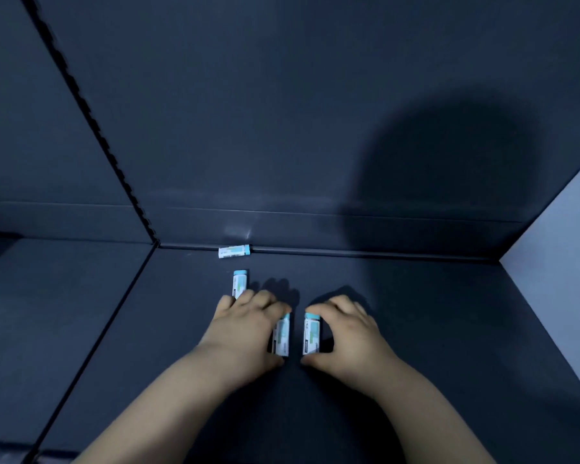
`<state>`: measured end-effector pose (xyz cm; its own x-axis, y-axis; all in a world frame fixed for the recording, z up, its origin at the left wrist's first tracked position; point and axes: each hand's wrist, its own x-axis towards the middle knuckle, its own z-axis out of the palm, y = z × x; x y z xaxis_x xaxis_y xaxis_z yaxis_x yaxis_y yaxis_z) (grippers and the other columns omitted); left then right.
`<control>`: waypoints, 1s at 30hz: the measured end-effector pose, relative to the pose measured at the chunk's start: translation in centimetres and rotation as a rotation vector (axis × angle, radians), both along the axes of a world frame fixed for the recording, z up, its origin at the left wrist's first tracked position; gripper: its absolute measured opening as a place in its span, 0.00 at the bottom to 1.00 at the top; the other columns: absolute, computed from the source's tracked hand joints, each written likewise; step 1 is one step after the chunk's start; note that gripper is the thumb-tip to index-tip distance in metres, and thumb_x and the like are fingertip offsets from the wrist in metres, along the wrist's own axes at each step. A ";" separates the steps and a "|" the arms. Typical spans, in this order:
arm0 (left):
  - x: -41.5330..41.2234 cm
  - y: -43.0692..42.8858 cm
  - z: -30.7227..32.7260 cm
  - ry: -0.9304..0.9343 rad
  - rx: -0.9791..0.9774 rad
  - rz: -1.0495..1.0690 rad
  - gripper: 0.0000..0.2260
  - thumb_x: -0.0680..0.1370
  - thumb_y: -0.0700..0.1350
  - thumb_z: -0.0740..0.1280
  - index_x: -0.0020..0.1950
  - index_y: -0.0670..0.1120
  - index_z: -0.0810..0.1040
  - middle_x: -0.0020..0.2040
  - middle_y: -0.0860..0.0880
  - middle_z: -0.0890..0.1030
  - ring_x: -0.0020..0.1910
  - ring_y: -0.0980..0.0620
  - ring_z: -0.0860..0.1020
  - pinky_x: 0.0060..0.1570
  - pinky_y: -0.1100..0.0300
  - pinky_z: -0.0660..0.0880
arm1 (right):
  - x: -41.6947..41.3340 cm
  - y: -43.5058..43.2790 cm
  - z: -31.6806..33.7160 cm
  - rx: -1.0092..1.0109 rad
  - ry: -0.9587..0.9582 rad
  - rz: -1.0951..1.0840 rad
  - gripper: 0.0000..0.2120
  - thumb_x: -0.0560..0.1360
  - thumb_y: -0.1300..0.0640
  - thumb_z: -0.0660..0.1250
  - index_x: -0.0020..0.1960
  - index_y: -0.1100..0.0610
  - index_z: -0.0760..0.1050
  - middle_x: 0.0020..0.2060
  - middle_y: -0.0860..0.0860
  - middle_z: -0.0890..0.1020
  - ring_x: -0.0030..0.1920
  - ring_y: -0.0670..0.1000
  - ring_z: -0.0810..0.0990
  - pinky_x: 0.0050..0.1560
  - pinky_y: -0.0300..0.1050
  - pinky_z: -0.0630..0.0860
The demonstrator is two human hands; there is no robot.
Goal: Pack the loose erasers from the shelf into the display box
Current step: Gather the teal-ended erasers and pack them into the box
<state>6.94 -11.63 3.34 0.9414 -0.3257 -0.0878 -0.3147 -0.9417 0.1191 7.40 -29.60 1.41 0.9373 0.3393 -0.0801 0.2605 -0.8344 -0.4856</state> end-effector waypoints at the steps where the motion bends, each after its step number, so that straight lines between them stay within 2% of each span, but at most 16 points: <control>1: -0.5 0.0 0.0 -0.025 -0.007 0.008 0.32 0.71 0.58 0.66 0.72 0.59 0.57 0.67 0.58 0.61 0.67 0.56 0.58 0.56 0.60 0.53 | -0.2 0.2 0.1 0.010 -0.010 0.014 0.31 0.64 0.42 0.71 0.65 0.42 0.66 0.58 0.42 0.66 0.60 0.46 0.65 0.64 0.43 0.62; 5: -2.4 0.8 -0.1 -0.114 -0.077 0.036 0.30 0.72 0.60 0.64 0.71 0.60 0.58 0.67 0.61 0.62 0.66 0.58 0.59 0.51 0.62 0.52 | -1.4 1.8 0.7 0.055 -0.042 0.060 0.32 0.65 0.44 0.71 0.67 0.42 0.65 0.59 0.41 0.66 0.61 0.46 0.65 0.65 0.43 0.62; 11: -5.2 5.3 0.1 -0.202 -0.176 0.058 0.30 0.69 0.60 0.68 0.69 0.59 0.65 0.64 0.61 0.67 0.64 0.57 0.64 0.53 0.63 0.53 | -3.8 6.5 1.4 0.071 -0.070 0.085 0.34 0.65 0.44 0.72 0.68 0.44 0.64 0.61 0.41 0.66 0.63 0.44 0.63 0.66 0.41 0.60; 13: -5.7 7.0 0.1 -0.222 -0.163 0.041 0.30 0.63 0.59 0.72 0.64 0.59 0.70 0.59 0.60 0.72 0.59 0.56 0.70 0.52 0.61 0.58 | -4.6 8.0 1.5 0.078 -0.073 0.084 0.34 0.65 0.44 0.73 0.68 0.44 0.64 0.60 0.41 0.66 0.62 0.44 0.64 0.65 0.41 0.60; 15: -6.7 10.4 0.0 -0.251 -0.156 0.014 0.31 0.55 0.60 0.75 0.57 0.59 0.73 0.51 0.60 0.75 0.50 0.57 0.73 0.48 0.61 0.64 | -5.6 11.3 1.7 0.081 -0.087 0.082 0.34 0.65 0.45 0.73 0.68 0.44 0.64 0.60 0.40 0.66 0.62 0.44 0.64 0.64 0.40 0.60; 20: -8.9 20.5 0.0 -0.374 -0.186 -0.034 0.31 0.54 0.60 0.74 0.55 0.60 0.72 0.48 0.61 0.75 0.47 0.59 0.68 0.44 0.61 0.64 | -8.3 21.2 2.3 0.112 -0.119 0.065 0.32 0.66 0.46 0.72 0.68 0.43 0.63 0.58 0.38 0.64 0.61 0.43 0.63 0.62 0.38 0.58; 26: -11.9 32.5 0.4 -0.364 -0.185 0.016 0.34 0.53 0.60 0.76 0.56 0.60 0.69 0.48 0.61 0.75 0.48 0.58 0.68 0.44 0.60 0.64 | -11.4 33.2 3.2 0.182 -0.131 0.040 0.33 0.67 0.48 0.72 0.69 0.43 0.63 0.60 0.37 0.64 0.62 0.40 0.62 0.63 0.36 0.58; 30: -12.7 36.6 0.8 -0.376 -0.177 0.039 0.36 0.51 0.60 0.77 0.56 0.59 0.70 0.47 0.61 0.76 0.47 0.58 0.68 0.42 0.60 0.68 | -12.0 37.1 4.0 0.185 -0.128 0.067 0.32 0.68 0.48 0.71 0.69 0.43 0.62 0.61 0.37 0.64 0.61 0.39 0.62 0.63 0.35 0.57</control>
